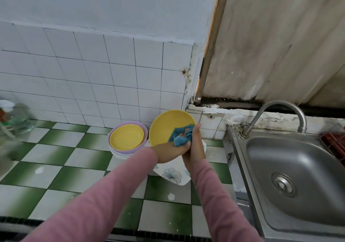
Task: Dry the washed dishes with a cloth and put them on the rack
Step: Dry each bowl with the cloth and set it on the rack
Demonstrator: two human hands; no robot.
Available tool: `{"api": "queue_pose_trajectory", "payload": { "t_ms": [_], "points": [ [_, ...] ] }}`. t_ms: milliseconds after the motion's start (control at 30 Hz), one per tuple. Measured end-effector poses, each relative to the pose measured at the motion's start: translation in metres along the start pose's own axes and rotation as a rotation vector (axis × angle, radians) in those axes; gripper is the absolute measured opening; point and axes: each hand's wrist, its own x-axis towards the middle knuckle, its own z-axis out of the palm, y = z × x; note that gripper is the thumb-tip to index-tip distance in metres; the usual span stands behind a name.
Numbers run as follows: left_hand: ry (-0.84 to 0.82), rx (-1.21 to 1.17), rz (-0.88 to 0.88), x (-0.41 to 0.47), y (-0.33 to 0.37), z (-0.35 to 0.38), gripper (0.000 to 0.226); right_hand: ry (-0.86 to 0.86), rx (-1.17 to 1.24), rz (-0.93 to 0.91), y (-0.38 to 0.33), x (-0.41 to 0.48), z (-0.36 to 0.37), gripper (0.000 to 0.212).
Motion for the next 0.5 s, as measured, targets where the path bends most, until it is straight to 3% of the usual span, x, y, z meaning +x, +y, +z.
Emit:
{"api": "queue_pose_trajectory", "payload": {
  "t_ms": [67, 133, 200, 300, 333, 400, 500],
  "points": [
    [-0.054, 0.028, -0.089, -0.006, 0.0, -0.008, 0.062, 0.043, -0.032, 0.003, -0.003, -0.001, -0.004, 0.105],
    [-0.074, 0.228, -0.205, -0.012, 0.007, -0.018, 0.063, 0.061, -0.044, 0.032, 0.002, -0.001, -0.007, 0.124],
    [-0.037, 0.568, -0.303, -0.016, 0.012, -0.023, 0.058, 0.052, -0.059, 0.021, 0.004, 0.0, -0.012, 0.12],
    [0.025, 0.98, -0.286, -0.014, 0.009, -0.017, 0.046, -0.003, -0.031, -0.057, 0.003, -0.002, -0.013, 0.093],
    [0.035, 1.036, -0.275, -0.013, 0.003, -0.013, 0.042, -0.009, -0.013, -0.07, 0.005, -0.003, -0.013, 0.088],
    [0.068, 1.1, -0.281, -0.006, -0.014, -0.007, 0.059, -0.001, 0.011, -0.094, 0.01, -0.004, -0.013, 0.087],
    [0.248, 1.11, -0.207, 0.001, -0.032, -0.007, 0.07, 0.031, 0.012, -0.076, 0.016, -0.007, -0.013, 0.109]
  ]
}}
